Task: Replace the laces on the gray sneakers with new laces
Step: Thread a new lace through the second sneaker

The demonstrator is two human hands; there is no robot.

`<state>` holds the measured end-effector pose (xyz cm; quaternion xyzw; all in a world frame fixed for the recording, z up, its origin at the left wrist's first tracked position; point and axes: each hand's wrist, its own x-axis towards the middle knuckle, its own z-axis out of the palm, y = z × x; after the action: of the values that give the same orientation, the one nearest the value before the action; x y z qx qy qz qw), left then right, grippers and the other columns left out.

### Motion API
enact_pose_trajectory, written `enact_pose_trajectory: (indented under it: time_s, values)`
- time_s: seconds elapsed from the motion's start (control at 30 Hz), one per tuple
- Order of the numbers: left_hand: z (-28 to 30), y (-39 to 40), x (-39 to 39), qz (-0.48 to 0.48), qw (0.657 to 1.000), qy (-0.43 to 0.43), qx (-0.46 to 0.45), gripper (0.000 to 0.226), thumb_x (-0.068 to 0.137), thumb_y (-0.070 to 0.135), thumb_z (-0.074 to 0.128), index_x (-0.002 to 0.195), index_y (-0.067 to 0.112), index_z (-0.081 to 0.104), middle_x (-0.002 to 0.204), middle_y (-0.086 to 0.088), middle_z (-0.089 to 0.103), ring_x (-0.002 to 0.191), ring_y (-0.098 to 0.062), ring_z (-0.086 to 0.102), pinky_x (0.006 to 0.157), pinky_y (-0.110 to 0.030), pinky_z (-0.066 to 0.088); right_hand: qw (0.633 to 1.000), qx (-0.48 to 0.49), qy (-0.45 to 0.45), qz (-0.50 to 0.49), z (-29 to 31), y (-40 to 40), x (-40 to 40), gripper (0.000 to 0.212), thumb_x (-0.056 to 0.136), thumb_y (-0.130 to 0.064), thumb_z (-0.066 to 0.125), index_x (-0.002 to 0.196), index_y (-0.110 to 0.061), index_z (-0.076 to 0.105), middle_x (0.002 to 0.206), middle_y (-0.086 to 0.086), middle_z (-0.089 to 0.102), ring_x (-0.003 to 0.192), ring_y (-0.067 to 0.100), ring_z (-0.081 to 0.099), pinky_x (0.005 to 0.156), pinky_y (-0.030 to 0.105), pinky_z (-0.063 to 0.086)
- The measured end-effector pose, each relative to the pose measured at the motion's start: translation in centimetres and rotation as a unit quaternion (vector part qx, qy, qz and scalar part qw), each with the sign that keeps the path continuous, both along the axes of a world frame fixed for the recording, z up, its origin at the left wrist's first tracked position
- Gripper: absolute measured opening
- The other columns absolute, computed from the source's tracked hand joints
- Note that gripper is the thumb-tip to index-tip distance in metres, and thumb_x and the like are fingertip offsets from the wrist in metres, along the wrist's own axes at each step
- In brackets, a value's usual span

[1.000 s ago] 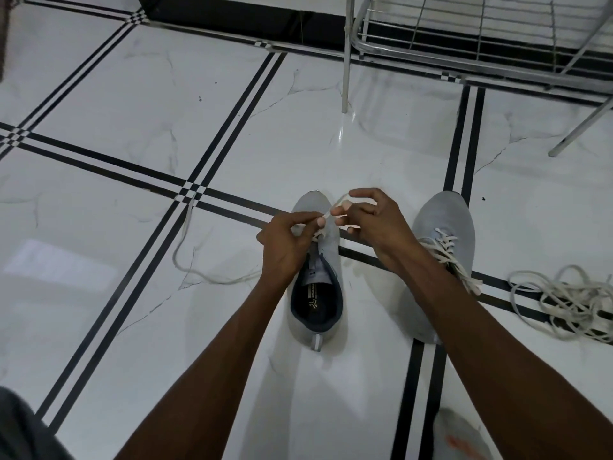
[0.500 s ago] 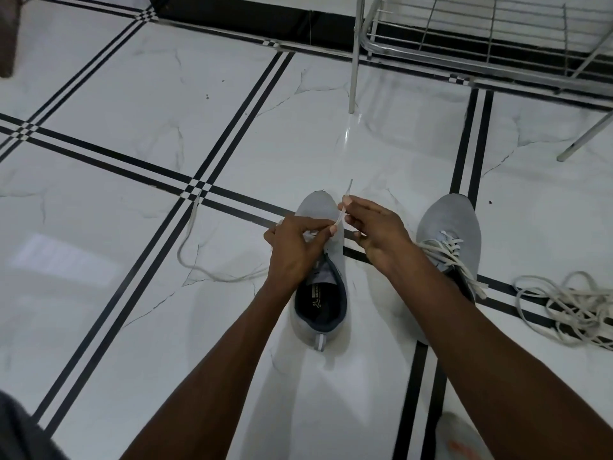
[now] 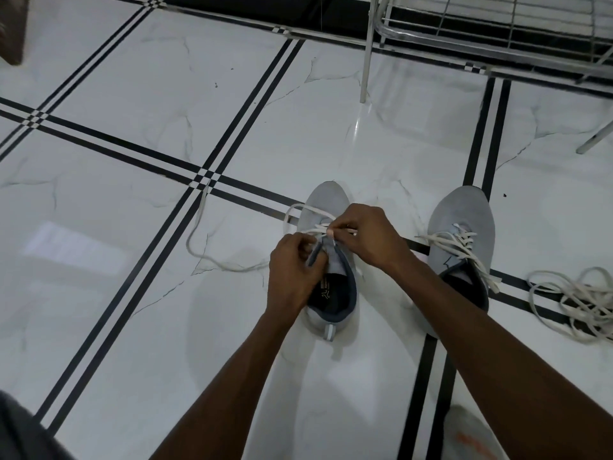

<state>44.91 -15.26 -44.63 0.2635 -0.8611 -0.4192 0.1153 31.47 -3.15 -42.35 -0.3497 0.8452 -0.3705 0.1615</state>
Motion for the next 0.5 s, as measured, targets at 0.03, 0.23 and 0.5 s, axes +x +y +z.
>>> enact_pose_trajectory:
  time_s: [0.03, 0.23, 0.5]
  values:
    - [0.1, 0.0, -0.1, 0.019, 1.000, 0.019, 0.007, 0.018, 0.090, 0.028, 0.075, 0.104, 0.018, 0.072, 0.096, 0.009, 0.067, 0.084, -0.002, 0.060, 0.078, -0.010, 0.045, 1.000, 0.010, 0.005, 0.005, -0.2, -0.1, 0.2, 0.010, 0.088, -0.017, 0.073, 0.092, -0.015, 0.082, 0.092, 0.003, 0.074, 0.083, 0.017, 0.066, 0.079, 0.030, 0.052]
    - [-0.2, -0.6, -0.5, 0.062, 0.991, 0.039, 0.111, 0.021, 0.095, 0.028, 0.070, 0.111, 0.019, 0.079, 0.105, 0.010, 0.076, 0.097, 0.001, 0.070, 0.093, -0.030, 0.058, 0.999, 0.035, 0.010, 0.008, -0.2, -0.9, 0.5, 0.006, 0.083, -0.015, 0.071, 0.084, -0.012, 0.077, 0.082, 0.000, 0.065, 0.075, 0.014, 0.061, 0.074, 0.032, 0.053]
    - [-0.6, -0.7, -0.5, 0.052, 0.978, 0.050, 0.198, 0.024, 0.098, 0.027, 0.066, 0.117, 0.017, 0.076, 0.110, 0.006, 0.077, 0.104, -0.008, 0.071, 0.097, -0.040, 0.058, 0.998, 0.049, 0.026, 0.008, -0.6, -1.2, 1.0, 0.008, 0.083, -0.013, 0.071, 0.082, -0.007, 0.077, 0.082, 0.005, 0.061, 0.075, 0.019, 0.060, 0.069, 0.032, 0.049]
